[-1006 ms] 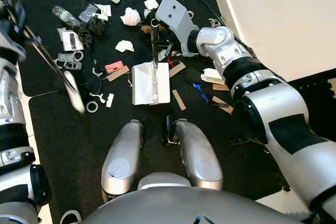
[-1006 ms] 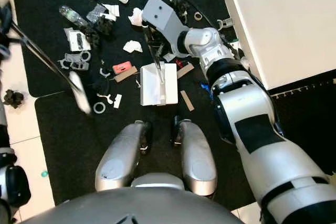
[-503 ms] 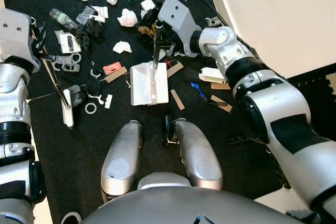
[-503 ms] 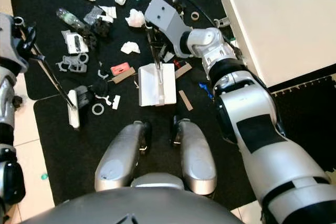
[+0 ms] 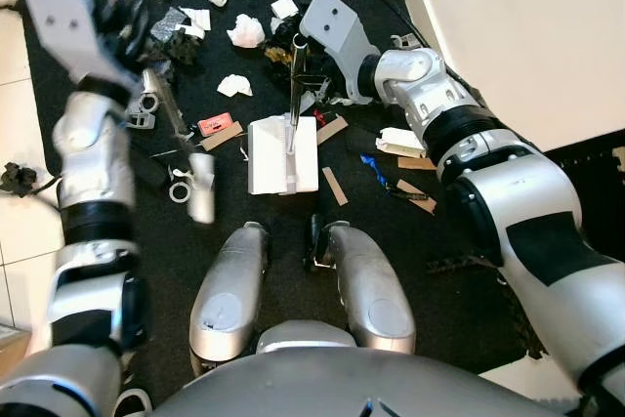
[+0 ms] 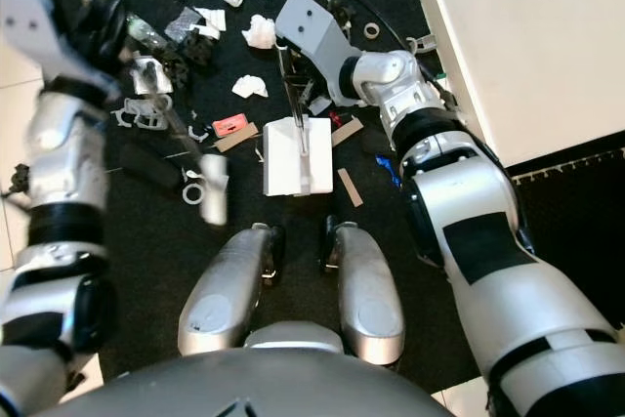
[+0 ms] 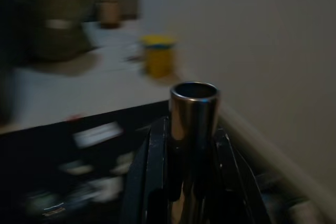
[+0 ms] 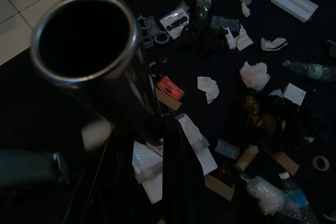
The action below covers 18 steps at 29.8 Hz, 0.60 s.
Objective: Sweep floor
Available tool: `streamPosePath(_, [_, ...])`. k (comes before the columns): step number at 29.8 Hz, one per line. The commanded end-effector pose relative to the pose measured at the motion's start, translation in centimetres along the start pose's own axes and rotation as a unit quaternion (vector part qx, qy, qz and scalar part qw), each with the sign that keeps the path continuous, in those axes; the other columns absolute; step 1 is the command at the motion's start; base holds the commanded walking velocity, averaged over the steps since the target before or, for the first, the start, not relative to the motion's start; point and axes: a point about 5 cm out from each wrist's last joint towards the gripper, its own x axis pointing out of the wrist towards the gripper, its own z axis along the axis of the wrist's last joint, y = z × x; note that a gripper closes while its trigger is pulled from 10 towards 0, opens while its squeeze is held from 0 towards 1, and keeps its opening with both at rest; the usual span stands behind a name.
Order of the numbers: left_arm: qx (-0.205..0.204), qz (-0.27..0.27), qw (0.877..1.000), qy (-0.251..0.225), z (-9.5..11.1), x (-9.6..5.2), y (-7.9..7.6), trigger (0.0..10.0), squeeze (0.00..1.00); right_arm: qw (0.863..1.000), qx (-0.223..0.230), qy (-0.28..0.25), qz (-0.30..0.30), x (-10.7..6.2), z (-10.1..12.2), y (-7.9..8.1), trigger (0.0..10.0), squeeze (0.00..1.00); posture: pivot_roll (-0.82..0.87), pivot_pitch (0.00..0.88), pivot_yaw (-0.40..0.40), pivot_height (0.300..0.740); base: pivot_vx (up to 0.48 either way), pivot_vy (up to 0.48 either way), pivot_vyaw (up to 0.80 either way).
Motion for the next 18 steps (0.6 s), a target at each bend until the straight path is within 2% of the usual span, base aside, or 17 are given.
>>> streamPosePath(1, [-0.027, -0.012, 1.0, -0.011, 0.0, 0.3, -0.9, 10.0, 0.0, 0.999, 0.036, 0.033, 0.01, -0.1, -2.2, 0.7, 10.0, 0.0, 0.07, 0.22, -0.087, 0.74, 0.0, 0.0, 0.0])
streamPosePath(5, [-0.067, -0.028, 0.997, -0.038, 0.7, 1.5, -2.3, 10.0, 0.0, 0.998, 0.056, 0.02, 0.009, 0.0, -2.0, 0.7, 10.0, 0.0, 0.07, 0.221, -0.08, 0.74, 0.0, 0.0, 0.0])
streamPosePath(8, [-0.06, -0.044, 0.996, -0.052, 1.8, 1.9, -2.6, 10.0, 0.0, 0.998, 0.06, 0.017, 0.007, 0.0, -2.0, 0.7, 10.0, 0.0, 0.07, 0.222, -0.075, 0.74, 0.0, 0.0, 0.0])
streamPosePath(10, [-0.027, -0.048, 0.997, -0.061, 3.0, 1.6, -2.0, 10.0, 0.0, 0.998, 0.063, 0.018, 0.005, 0.0, -2.2, 0.8, 10.0, 0.0, 0.08, 0.222, -0.07, 0.74, 0.0, 0.0, 0.0])
streamPosePath(14, [0.053, -0.052, 0.996, -0.047, 4.5, -0.1, -0.2, 10.0, 0.0, 0.997, 0.079, 0.019, -0.001, 0.0, -2.9, 1.1, 10.0, 0.0, 0.1, 0.224, -0.058, 0.74, 0.0, 0.0, 0.0])
streamPosePath(15, [0.108, -0.054, 0.993, -0.014, 4.9, -1.9, 1.5, 10.0, 0.0, 0.996, 0.082, 0.02, 0.002, 0.0, -3.1, 1.3, 10.0, 0.0, 0.1, 0.225, -0.055, 0.74, 0.0, 0.0, 0.0])
streamPosePath(16, [0.108, -0.054, 0.993, -0.014, 4.9, -1.9, 1.5, 10.0, 0.0, 0.996, 0.082, 0.02, 0.002, 0.0, -3.1, 1.3, 10.0, 0.0, 0.1, 0.225, -0.055, 0.74, 0.0, 0.0, 0.0])
streamPosePath(17, [0.137, -0.045, 0.99, 0.005, 5.4, -3.3, 2.8, 10.0, 0.0, 0.996, 0.083, 0.021, 0.003, 0.0, -3.2, 1.3, 10.0, 0.0, 0.1, 0.227, -0.055, 0.74, 0.0, 0.0, 0.0])
streamPosePath(18, [0.139, -0.039, 0.989, 0.01, 5.6, -3.7, 3.2, 10.0, 0.0, 0.996, 0.083, 0.021, 0.003, 0.0, -3.2, 1.3, 10.0, 0.0, 0.1, 0.227, -0.055, 0.74, 0.0, 0.0, 0.0])
